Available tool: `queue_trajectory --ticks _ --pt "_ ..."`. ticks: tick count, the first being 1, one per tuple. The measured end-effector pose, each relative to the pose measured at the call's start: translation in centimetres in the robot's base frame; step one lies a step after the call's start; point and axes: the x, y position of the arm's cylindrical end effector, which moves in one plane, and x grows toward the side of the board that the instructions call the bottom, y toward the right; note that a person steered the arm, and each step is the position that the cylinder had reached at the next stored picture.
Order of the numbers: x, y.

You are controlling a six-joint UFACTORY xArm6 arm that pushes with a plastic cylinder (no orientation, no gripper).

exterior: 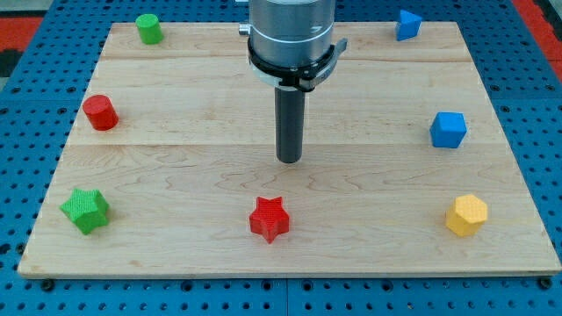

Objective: Push the triangle into the cube

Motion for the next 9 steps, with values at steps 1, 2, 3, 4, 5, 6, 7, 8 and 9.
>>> queue_trajectory --ticks 1,2,3,4,5,6,7,8,9 --pt "0.0 -0.1" --pt "0.0 -0.1" --pt "0.0 -0.1" --pt "0.0 -0.1" --pt "-3.3 5.4" --pt "-9.0 12.8" --pt "-15.4 16.2" --pt "-20.3 20.7" --pt "-25.6 26.5"
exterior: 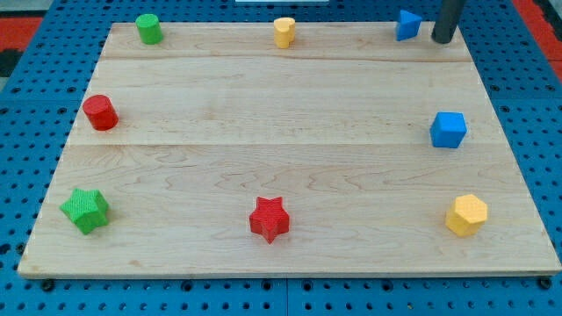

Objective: Push the triangle into the cube

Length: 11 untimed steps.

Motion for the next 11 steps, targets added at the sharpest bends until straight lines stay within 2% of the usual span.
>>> queue_trajectory --ticks 1,6,8,9,10,11 --pt "-2.0 4.5" --pt "-1.9 -5.6" --pt "-1.9 -6.2" --pt "-1.9 -10.8" --pt "0.0 -12.5" --pt "5.9 -9.6"
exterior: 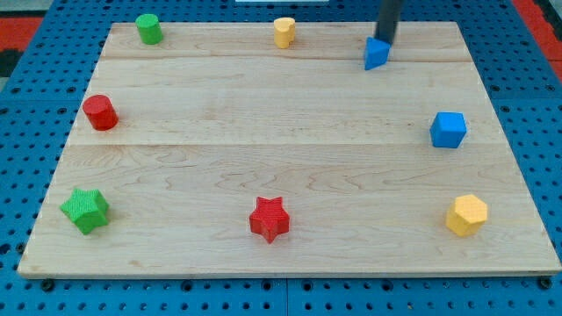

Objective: Push the triangle into the cube

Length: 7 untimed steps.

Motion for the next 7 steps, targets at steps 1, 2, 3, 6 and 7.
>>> queue_trajectory --ticks 1,2,3,6,7 --pt "4.4 2.9" --pt "-1.1 5.0" --pt "-5.0 3.1" --pt "3.3 -3.0" --pt "3.5 -6.8"
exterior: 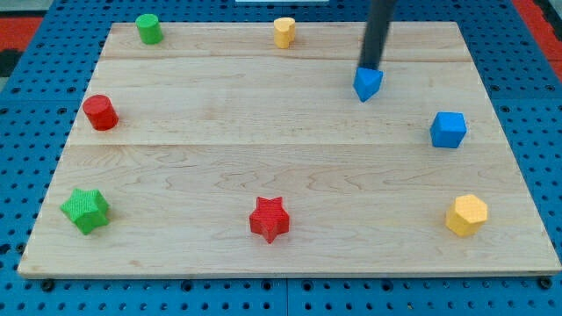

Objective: Push the triangle into the cube

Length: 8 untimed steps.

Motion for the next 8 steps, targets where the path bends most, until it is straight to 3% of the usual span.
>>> queue_trajectory --ticks 1,2,3,4,5,6,8 --pt "2.1 -1.7" --pt "5.8 1.1" --pt "6.6 2.6" --pt "2.3 0.6" --pt "3.0 3.7" --pt "6.4 4.2" --pt "7.0 6.6"
